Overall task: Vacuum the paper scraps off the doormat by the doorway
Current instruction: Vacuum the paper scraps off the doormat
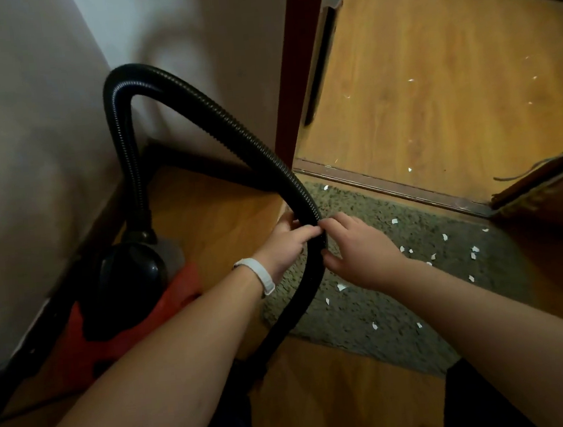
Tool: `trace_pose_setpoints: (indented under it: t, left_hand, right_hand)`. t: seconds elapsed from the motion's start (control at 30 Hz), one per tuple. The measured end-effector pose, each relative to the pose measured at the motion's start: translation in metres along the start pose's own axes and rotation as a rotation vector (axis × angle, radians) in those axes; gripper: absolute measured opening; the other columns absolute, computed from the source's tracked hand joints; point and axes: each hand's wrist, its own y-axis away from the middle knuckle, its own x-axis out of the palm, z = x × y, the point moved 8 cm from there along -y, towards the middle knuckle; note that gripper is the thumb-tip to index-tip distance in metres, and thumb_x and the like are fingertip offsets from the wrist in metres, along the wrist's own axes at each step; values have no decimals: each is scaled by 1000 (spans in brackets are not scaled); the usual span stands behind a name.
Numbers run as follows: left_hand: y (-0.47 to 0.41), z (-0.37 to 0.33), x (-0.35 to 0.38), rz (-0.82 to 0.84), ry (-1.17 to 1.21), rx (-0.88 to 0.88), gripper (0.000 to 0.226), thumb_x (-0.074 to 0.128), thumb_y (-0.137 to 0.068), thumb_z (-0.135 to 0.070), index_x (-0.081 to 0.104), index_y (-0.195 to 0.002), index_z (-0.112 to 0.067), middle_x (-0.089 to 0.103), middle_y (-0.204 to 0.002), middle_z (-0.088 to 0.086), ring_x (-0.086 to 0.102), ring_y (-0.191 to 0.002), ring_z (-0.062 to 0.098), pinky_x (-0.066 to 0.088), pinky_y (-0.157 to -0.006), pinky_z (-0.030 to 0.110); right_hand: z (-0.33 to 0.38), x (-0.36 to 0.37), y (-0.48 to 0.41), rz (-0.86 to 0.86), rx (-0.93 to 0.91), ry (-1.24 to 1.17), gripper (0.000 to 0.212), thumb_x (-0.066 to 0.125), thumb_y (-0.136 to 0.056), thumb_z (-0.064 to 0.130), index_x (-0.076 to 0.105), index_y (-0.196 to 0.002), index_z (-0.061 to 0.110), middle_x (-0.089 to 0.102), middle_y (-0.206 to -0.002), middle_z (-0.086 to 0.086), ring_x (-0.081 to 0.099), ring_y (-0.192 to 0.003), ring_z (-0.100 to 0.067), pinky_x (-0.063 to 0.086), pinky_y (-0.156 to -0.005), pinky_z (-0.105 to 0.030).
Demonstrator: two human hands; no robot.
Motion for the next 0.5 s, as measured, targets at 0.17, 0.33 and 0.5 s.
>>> trace_pose_setpoints:
  t: [0.17,0.33,0.5]
  left_hand:
    - [5,-18,22,-81,-107,110,32,69,-90,-33,63,-110,-9,71,-94,3,70,-90,17,57,-78,31]
    - [13,-30,38,-232,77,140,32,72,-80,-27,63,-89,3,65,-73,10,64,-65,18,52,-64,33]
    - [36,-66,48,-248,390,219,21,61,-90,3,51,-73,-7,52,-59,5,51,-51,15,49,-51,26]
  right_hand:
    - [-25,0,21,32,123,-94,45,56,-94,44,49,-132,21,55,-118,2,55,-107,-19,51,-75,-32]
    - [-40,7,34,34,242,-388,45,63,-89,49,54,-124,22,60,-116,8,58,-106,-12,52,-86,-35]
    - [-17,32,38,102,208,-744,41,70,-72,49,54,-104,27,68,-89,4,66,-82,-15,56,-77,-42]
